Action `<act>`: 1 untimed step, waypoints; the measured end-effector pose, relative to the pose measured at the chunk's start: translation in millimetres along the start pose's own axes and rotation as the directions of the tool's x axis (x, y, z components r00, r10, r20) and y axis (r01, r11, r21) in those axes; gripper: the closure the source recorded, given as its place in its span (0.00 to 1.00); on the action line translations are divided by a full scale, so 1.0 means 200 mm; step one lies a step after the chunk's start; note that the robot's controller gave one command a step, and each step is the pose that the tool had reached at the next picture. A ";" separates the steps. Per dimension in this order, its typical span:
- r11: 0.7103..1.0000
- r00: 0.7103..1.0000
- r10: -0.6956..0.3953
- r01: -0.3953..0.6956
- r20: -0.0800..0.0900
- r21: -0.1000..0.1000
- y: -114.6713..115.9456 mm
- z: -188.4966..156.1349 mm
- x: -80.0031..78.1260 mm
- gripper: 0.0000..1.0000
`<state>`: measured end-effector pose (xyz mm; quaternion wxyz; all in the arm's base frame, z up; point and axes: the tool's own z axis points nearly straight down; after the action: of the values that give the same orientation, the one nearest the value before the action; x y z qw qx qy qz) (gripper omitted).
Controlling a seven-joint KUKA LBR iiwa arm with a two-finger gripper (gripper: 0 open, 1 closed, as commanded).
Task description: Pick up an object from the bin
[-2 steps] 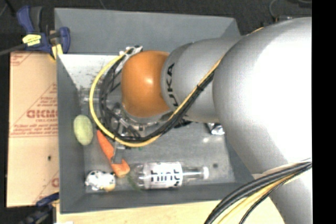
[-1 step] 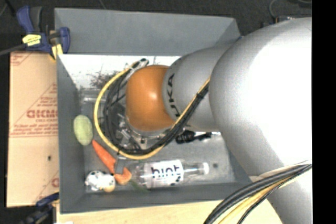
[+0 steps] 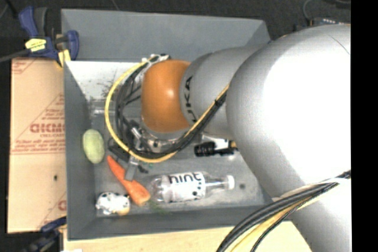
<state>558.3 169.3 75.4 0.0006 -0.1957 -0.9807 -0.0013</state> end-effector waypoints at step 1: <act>0.825 0.824 -0.566 0.566 0.013 0.002 0.10 0.02 -0.22 1.00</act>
Offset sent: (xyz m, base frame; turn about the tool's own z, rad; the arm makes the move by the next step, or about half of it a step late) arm 0.0000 0.0000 0.0000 0.0000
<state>606.1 170.3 72.2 -0.0064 0.1036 -0.9946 -0.0012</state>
